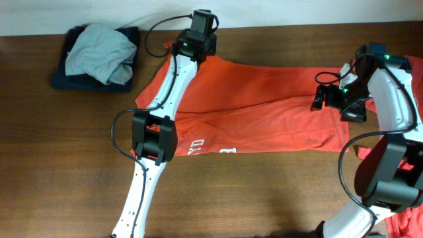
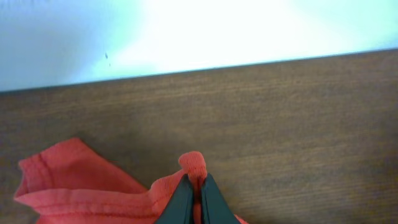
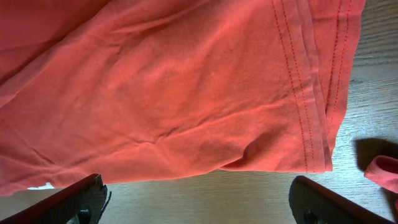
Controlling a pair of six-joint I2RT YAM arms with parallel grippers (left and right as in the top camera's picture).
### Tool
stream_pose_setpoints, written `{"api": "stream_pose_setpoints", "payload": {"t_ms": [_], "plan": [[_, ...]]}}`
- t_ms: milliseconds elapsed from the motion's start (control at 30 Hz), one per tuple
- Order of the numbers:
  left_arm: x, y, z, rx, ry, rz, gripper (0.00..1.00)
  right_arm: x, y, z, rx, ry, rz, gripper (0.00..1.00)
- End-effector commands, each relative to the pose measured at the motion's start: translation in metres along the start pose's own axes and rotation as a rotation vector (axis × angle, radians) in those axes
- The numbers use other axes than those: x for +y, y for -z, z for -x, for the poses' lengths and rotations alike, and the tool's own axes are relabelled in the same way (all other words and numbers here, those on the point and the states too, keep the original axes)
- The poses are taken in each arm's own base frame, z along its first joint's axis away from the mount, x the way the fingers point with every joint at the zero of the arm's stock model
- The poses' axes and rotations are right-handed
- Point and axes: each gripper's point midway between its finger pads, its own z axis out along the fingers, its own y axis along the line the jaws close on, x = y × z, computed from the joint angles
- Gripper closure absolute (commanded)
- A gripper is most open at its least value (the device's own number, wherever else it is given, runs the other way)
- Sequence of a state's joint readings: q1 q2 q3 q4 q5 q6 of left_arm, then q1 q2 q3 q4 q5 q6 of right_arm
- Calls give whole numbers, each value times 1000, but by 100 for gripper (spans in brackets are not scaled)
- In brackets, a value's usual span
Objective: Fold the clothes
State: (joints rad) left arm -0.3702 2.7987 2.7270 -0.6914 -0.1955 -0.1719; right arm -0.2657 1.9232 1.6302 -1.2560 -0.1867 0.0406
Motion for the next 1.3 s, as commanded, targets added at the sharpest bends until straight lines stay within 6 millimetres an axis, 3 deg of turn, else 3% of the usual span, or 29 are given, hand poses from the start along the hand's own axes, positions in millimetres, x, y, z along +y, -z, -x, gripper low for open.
{"api": "stream_pose_setpoints", "payload": {"t_ms": [0, 333, 633, 733, 800, 867, 900, 933, 1167, 1267], "plan": [[6, 1, 0, 9, -3, 11, 95, 4, 4, -2, -6, 16, 13, 1], [9, 4, -20, 95, -20, 23, 94, 4, 4, -2, -6, 16, 13, 1], [4, 14, -71, 311, -47, -28, 94, 4, 4, -2, -6, 16, 13, 1], [7, 19, -83, 364, -54, -21, 80, 4, 4, -2, -6, 17, 13, 1], [9, 21, -90, 392, -58, -16, 76, 4, 4, -2, -6, 16, 13, 1], [11, 23, -94, 413, -59, -11, 63, 4, 4, -2, -6, 17, 13, 1], [12, 24, -95, 418, -59, -9, 48, 4, 4, -2, -6, 16, 13, 1], [13, 25, -93, 419, -57, -9, 43, 4, 4, -2, -6, 16, 13, 1], [16, 40, -56, 332, 36, -23, 37, 4, 4, -2, -6, 16, 13, 1], [15, 40, -50, 307, 45, -27, 37, 4, 4, -2, -6, 17, 13, 2]]}}
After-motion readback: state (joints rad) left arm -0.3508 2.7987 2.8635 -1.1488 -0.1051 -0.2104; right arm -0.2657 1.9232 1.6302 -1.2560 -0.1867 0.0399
